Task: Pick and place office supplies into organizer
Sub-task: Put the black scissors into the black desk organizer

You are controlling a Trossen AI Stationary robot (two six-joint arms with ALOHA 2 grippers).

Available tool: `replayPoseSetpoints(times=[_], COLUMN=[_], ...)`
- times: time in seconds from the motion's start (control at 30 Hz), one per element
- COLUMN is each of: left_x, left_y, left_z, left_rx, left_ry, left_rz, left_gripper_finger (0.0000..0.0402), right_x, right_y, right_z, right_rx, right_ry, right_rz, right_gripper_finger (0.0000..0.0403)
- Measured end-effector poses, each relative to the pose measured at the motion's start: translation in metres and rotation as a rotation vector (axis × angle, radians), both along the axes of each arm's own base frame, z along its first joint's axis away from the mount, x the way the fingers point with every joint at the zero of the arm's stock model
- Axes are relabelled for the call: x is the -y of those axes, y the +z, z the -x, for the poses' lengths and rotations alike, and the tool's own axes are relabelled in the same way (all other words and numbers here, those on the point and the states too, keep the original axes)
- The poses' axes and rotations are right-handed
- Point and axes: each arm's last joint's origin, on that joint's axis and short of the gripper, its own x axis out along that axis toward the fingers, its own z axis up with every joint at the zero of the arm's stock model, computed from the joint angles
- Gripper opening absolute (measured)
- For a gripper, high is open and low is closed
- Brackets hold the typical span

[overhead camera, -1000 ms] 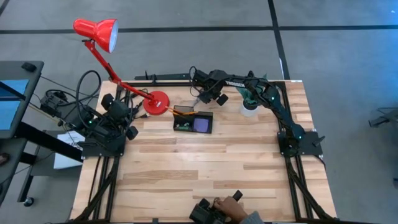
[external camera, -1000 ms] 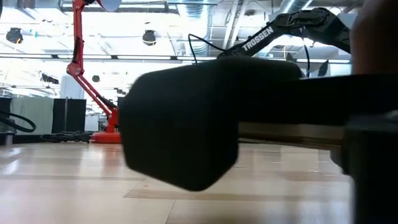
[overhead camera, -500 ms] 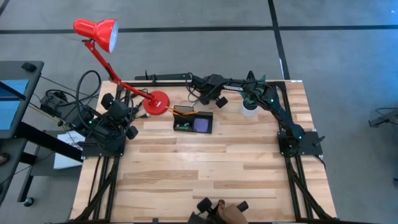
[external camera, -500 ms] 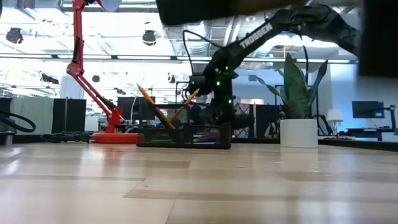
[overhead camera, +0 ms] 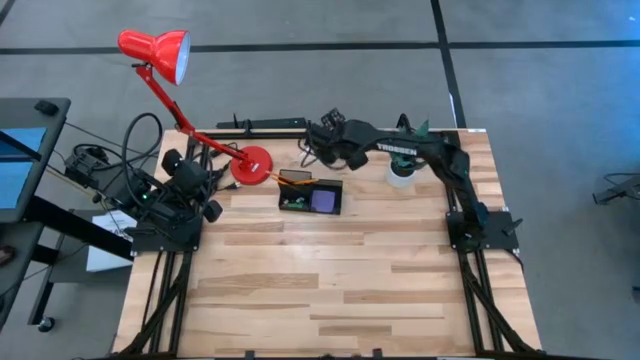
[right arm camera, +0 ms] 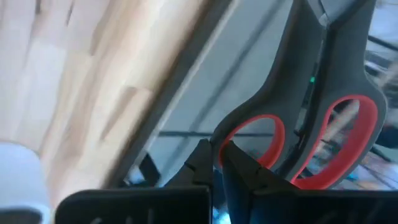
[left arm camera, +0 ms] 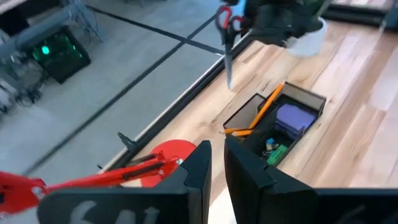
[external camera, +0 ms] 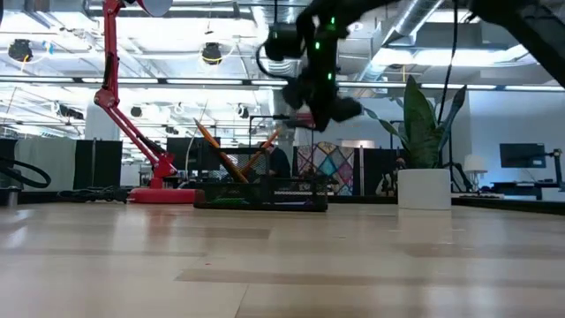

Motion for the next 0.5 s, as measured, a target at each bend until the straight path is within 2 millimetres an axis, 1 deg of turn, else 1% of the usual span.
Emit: replayPoseSetpoints(times=[0.1,0.17,0.27,0.33,0.43,0.5], left_x=[0.0,0.0,-0.002,-0.005,-0.009,-0.012], left_y=[0.0,0.0,0.001,0.002,0.003,0.003], left_z=[0.0,0.0,0.0,-0.001,-0.003,-0.004], left_rx=[0.029,0.017,-0.006,0.003,0.024,0.0], left_ry=[0.022,0.011,0.001,0.028,0.074,0.088], left_rz=[0.021,-0.008,-0.075,-0.104,-0.119,-0.127], left_gripper_finger=[0.0036,0.0036,0.0036,0.0036,0.0038,0.0045], right_x=[-0.023,-0.036,-0.05,-0.059,-0.073,-0.083], right_y=[0.015,0.021,0.023,0.022,0.022,0.023], right_z=[-0.002,-0.004,-0.007,-0.01,-0.014,-0.015], right_rx=[-0.011,-0.029,-0.055,-0.051,-0.031,-0.023], right_ry=[0.019,0.035,0.046,0.045,0.045,0.053], right_rz=[0.14,0.229,0.319,0.37,0.426,0.457], right_gripper_finger=[0.0001,0.0001,0.0001,0.0,0.0,0.0])
